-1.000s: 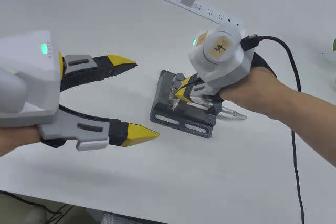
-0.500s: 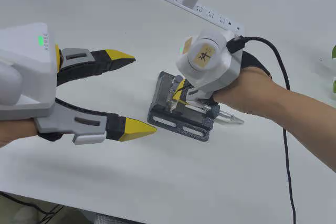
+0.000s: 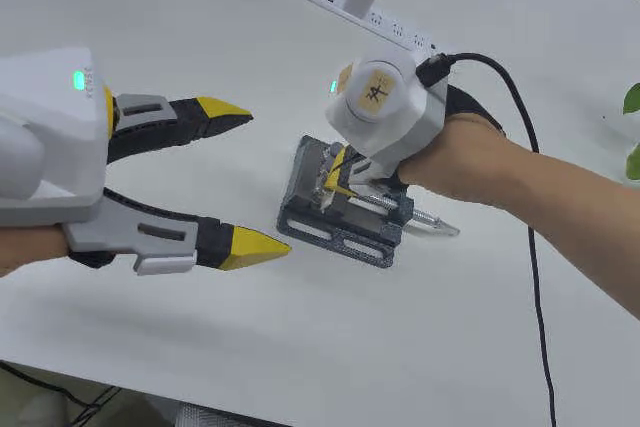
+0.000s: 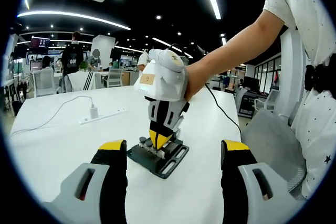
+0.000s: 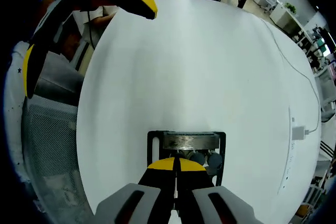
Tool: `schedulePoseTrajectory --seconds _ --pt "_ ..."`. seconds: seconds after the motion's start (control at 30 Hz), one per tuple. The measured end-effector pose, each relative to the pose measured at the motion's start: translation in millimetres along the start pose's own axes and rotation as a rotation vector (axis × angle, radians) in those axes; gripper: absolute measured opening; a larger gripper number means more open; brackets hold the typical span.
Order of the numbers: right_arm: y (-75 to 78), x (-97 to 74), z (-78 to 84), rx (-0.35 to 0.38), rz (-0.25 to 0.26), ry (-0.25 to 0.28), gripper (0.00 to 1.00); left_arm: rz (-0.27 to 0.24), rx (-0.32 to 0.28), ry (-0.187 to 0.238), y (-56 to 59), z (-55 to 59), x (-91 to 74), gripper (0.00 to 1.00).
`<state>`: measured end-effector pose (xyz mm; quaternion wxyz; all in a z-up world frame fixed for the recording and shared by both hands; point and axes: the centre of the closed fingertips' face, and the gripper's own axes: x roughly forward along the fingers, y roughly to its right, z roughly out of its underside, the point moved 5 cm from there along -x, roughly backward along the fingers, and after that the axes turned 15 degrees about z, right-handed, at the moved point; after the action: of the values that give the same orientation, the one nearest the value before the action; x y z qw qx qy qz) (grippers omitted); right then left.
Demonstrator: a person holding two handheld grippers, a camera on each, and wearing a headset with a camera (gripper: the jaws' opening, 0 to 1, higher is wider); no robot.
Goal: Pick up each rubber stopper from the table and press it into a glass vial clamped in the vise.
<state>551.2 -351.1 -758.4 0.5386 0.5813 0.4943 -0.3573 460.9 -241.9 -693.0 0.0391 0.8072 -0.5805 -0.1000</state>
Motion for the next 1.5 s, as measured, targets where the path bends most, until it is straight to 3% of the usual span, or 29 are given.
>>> schedulePoseTrajectory --seconds 0.17,0.3,0.33,0.4,0.47,0.5,0.77,1.0,1.27,1.5 --pt "-0.9 -0.4 -1.9 -0.024 0.007 -0.024 0.0 -0.001 0.002 -0.002 4.0 0.0 -0.8 0.72" --pt "1.4 -1.2 -1.4 0.006 -0.012 -0.027 0.0 -0.004 0.005 -0.005 7.4 -0.7 -2.4 0.72" --pt "2.0 -1.7 -0.6 0.021 -0.023 -0.014 0.0 -0.004 0.005 -0.009 9.0 -0.3 -2.8 0.72" --pt "2.8 -2.2 1.3 0.128 -0.036 0.009 0.0 -0.003 0.014 -0.024 11.3 0.5 -3.9 0.72" --pt "2.5 -4.2 4.7 0.121 -0.023 0.045 0.0 -0.007 0.013 -0.025 13.3 0.2 -6.2 0.72" --pt "9.3 -0.4 5.2 0.123 -0.015 0.052 0.0 -0.011 0.013 -0.023 13.9 -0.4 -7.7 0.72" --pt "10.3 3.3 6.1 0.115 -0.004 0.074 0.0 -0.029 0.019 -0.027 13.3 -3.8 -11.8 0.72" --pt "11.1 3.7 8.1 0.181 -0.003 0.113 0.0 -0.031 0.024 -0.032 13.3 -6.5 -12.5 0.72" --pt "16.1 -9.7 7.2 0.239 0.014 0.168 0.0 -0.024 0.024 -0.047 14.6 -6.0 -11.3 0.72" --pt "10.4 -21.6 13.4 0.277 0.015 0.211 0.05 -0.015 0.024 -0.062 14.5 -5.3 -9.9 0.74"
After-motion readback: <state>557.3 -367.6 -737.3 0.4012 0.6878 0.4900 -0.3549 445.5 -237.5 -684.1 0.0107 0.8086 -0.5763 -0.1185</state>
